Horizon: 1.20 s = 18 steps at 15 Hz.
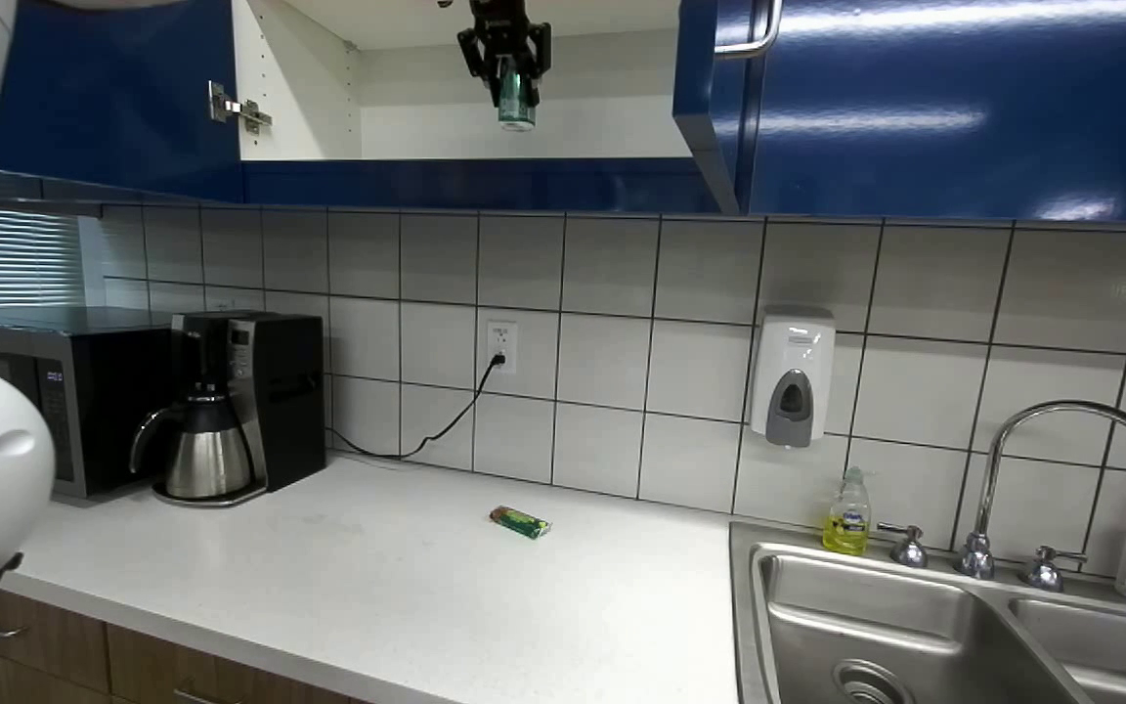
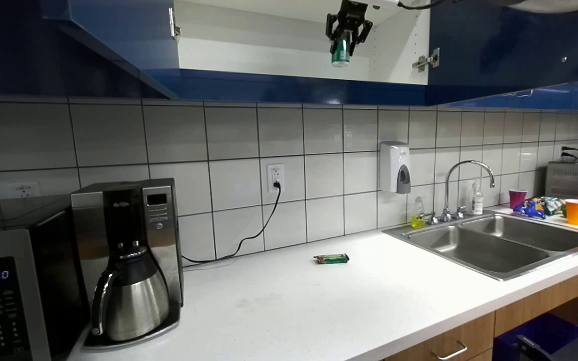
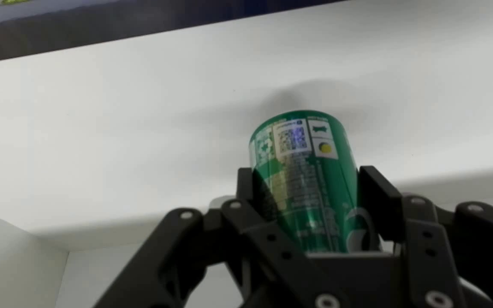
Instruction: Remove the can from the cupboard
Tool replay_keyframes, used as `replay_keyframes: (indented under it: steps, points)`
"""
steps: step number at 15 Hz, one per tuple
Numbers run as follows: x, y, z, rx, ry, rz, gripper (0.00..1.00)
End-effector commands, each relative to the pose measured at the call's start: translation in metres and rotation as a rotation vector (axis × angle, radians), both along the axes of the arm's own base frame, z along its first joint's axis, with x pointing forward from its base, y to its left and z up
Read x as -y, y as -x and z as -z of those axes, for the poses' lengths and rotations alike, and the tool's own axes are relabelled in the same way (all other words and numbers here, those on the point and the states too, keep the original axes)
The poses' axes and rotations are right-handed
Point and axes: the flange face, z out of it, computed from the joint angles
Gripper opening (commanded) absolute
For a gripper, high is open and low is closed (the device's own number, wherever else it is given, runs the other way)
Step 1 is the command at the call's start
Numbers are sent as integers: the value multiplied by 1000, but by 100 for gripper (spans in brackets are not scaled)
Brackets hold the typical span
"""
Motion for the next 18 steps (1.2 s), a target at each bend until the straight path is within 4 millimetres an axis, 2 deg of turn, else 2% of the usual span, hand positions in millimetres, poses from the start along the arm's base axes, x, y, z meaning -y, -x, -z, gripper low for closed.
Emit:
replay_keyframes:
  steps: [1,5,9,18]
  points:
    - [-15,24,-12,-14,-7,-12,38]
    - [-33,44,-11,-37,-22,-48,38]
    - [-46,68,5,-83,-51,-90,38]
    - [-54,127,70,-226,-112,-135,38]
